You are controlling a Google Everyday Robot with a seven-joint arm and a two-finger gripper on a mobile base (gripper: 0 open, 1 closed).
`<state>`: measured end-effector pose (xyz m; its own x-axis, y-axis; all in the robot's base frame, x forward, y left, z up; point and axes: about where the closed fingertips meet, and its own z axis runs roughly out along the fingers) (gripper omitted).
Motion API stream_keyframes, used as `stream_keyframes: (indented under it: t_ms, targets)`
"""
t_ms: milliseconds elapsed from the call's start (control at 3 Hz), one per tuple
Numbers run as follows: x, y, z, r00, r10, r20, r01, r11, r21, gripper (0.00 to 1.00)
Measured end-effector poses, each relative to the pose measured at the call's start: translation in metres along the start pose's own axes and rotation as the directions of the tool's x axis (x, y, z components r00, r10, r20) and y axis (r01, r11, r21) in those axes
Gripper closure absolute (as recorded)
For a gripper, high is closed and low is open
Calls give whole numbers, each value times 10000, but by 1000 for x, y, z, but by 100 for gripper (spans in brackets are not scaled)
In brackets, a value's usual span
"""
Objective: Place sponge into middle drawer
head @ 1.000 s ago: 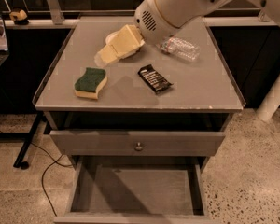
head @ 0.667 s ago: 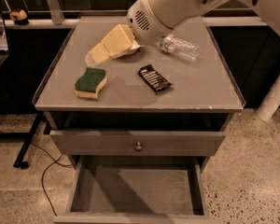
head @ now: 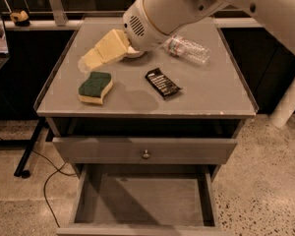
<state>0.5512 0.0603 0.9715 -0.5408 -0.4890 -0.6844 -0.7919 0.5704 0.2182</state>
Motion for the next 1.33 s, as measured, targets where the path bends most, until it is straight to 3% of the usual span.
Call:
stream_keyframes:
  t_ms: [333,667,1000,1333]
  targets:
    - [4,3,-2,9995,47,298,-41,9998,-217,0]
    - [3,8,34,9976,-6,692,81,9941,-1084,0]
    - [-8,-3,107,9941,-94,1083,243,9902,-1374,0]
    - [-8,-2,108,9937,-109,1117,266,9898,-1398,0]
